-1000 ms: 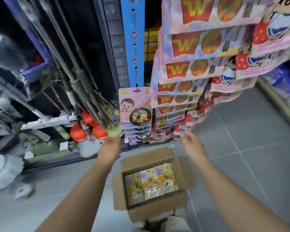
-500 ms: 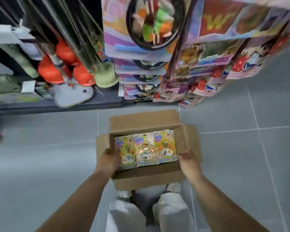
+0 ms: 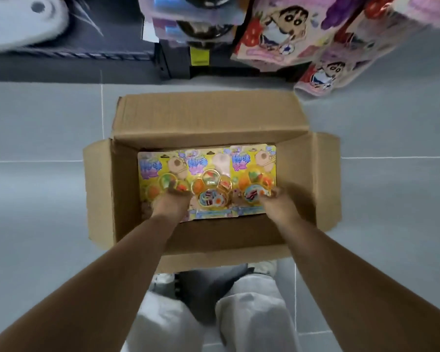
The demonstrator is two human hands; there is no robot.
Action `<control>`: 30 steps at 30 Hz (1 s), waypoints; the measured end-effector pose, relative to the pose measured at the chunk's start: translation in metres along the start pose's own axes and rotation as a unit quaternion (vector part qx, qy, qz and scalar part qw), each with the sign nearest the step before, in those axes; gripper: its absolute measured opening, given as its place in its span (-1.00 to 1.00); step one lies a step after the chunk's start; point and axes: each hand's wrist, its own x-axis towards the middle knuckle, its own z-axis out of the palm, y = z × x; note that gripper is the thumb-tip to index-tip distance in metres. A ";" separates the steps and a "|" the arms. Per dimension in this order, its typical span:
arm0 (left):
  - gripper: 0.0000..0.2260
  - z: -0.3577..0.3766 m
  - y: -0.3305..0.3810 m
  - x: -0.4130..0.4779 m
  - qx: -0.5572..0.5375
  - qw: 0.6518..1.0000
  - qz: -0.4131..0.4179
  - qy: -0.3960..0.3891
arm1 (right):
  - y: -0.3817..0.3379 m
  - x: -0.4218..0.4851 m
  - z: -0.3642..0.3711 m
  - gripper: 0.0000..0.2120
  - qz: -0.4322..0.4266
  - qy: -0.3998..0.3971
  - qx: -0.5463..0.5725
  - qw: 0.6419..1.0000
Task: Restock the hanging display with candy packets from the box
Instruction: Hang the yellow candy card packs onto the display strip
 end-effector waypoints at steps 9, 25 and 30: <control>-0.38 0.057 -0.015 0.076 0.102 0.995 -0.019 0.005 | 0.013 0.090 0.038 -0.30 0.056 -0.015 -0.005 0.998; -0.17 0.090 -0.010 0.098 0.044 0.989 -0.073 0.121 | 0.014 0.101 0.053 0.01 0.070 0.044 -0.023 0.996; -0.24 0.090 -0.012 0.095 0.008 0.989 -0.071 0.127 | 0.015 0.090 0.051 -0.03 0.069 0.067 -0.010 0.995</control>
